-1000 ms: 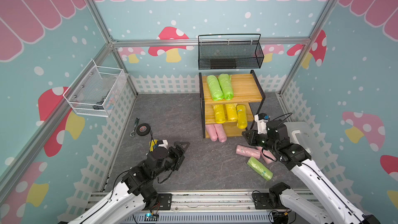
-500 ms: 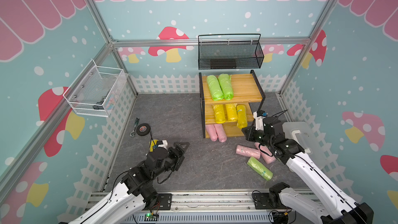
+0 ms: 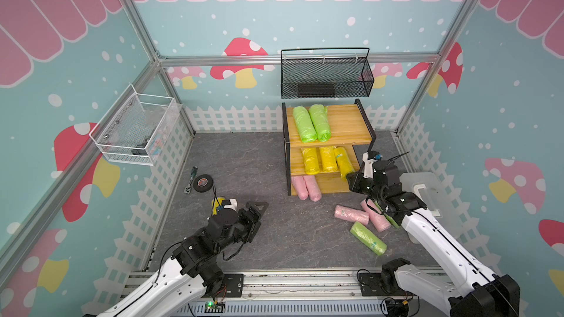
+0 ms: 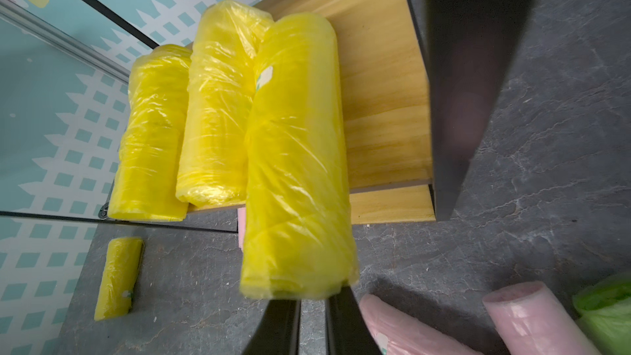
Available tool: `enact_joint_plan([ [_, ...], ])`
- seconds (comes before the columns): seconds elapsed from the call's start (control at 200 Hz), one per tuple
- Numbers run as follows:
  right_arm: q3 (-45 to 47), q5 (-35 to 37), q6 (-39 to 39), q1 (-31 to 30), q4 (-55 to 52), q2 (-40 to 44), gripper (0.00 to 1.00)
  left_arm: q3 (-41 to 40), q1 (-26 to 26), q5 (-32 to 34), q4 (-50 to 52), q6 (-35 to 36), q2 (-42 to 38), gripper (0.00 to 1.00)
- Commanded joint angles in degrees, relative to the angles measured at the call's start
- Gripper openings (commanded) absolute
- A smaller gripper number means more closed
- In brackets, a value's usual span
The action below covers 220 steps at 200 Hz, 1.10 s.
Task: Sort the rolls of trash bags by color and place them on the shelf
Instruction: Place the roll of trash bags on the shelf.
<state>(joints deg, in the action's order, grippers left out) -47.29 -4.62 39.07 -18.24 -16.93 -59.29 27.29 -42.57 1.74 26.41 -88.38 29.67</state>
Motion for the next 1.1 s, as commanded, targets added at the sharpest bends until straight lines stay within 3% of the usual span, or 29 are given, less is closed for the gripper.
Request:
enact_joint_plan([
  [0.0,-0.5,1.2,0.8,0.7,4.2,0.0,0.15,0.1,-0.4,0.4,1.4,1.6,0.1,0.94],
  [0.43,-2.0,-0.7,1.5,2.0,9.1,-4.6,0.18,2.6,-0.3,0.6,7.5,8.0,4.6,0.94],
  [0.67,-0.9,-2.2,1.5,2.5,8.9,-2.2,0.50,6.9,1.3,3.9,15.4,14.3,6.8,0.95],
  [0.745,0.3,-2.2,1.7,2.5,8.1,0.0,0.54,7.7,2.7,3.9,16.9,16.1,7.4,0.95],
  [0.84,2.5,-1.8,2.4,2.5,7.4,3.4,0.53,7.5,5.0,2.0,17.3,17.3,7.8,0.95],
  [1.096,9.3,-2.8,6.6,2.6,10.9,7.8,0.32,7.6,8.1,0.4,18.7,19.7,7.5,0.95],
])
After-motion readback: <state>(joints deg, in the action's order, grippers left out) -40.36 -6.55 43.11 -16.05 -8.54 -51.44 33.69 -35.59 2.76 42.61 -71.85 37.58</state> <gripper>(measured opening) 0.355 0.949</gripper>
